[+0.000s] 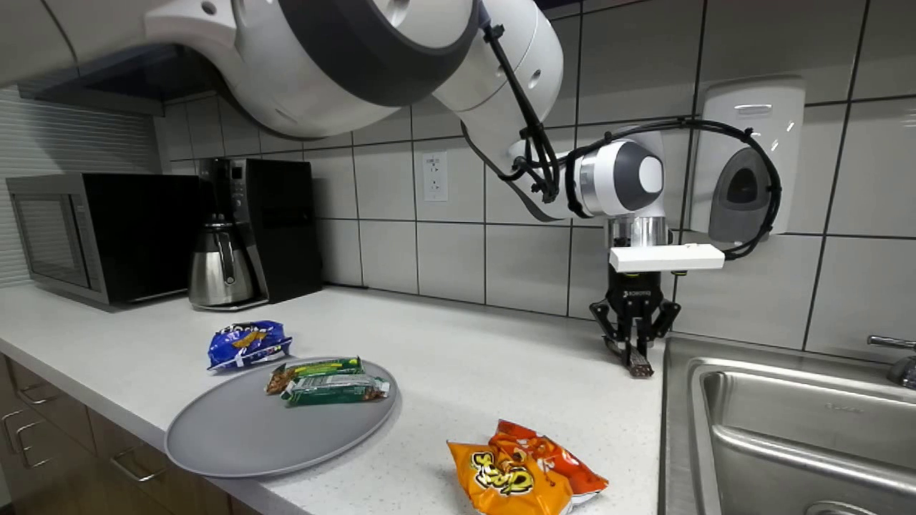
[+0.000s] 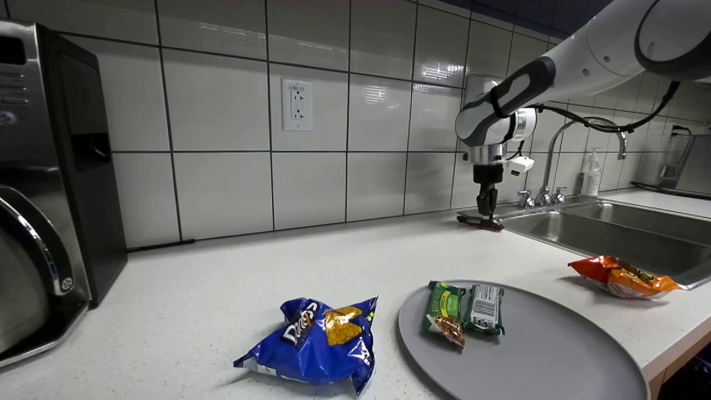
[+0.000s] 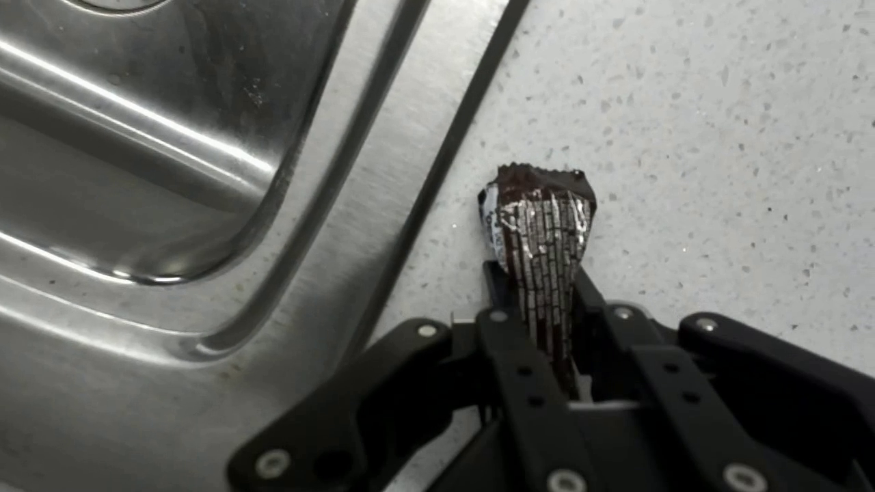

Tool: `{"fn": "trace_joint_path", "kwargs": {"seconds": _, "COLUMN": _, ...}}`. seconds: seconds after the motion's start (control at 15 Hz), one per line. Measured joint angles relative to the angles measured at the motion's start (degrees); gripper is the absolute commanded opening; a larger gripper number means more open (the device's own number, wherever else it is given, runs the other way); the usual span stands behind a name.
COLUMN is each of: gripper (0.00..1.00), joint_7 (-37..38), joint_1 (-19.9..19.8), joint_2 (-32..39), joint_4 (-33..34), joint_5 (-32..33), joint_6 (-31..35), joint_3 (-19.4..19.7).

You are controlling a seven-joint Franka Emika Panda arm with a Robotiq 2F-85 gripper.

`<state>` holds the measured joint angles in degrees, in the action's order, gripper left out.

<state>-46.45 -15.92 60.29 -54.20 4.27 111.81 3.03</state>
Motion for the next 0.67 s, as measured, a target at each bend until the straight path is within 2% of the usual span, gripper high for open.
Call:
{"fn": "trace_joint_path", "kwargs": {"seconds": 0.47, "gripper": 0.05, "joint_7": 0.65, "joint_1": -0.01, "joint_2": 0.00, "joint_4": 0.07, "joint_5": -1.52, "joint_6": 0.11, "joint_3": 0.00}}
{"fn": "trace_joint_path", "kwargs": {"seconds": 0.53, "gripper": 0.47, "joint_7": 0.77, "joint_1": -0.01, "joint_2": 0.00, "joint_4": 0.07, "joint_5": -1.56, "joint_6": 0.11, "joint_3": 0.00}}
{"fn": "trace_joint_path", "kwargs": {"seconds": 0.67, "gripper": 0.54, "joint_7": 0.81, "joint_1": -0.01, "joint_2": 0.00, "joint_4": 0.08, "joint_5": -1.56, "joint_6": 0.11, "joint_3": 0.00}}
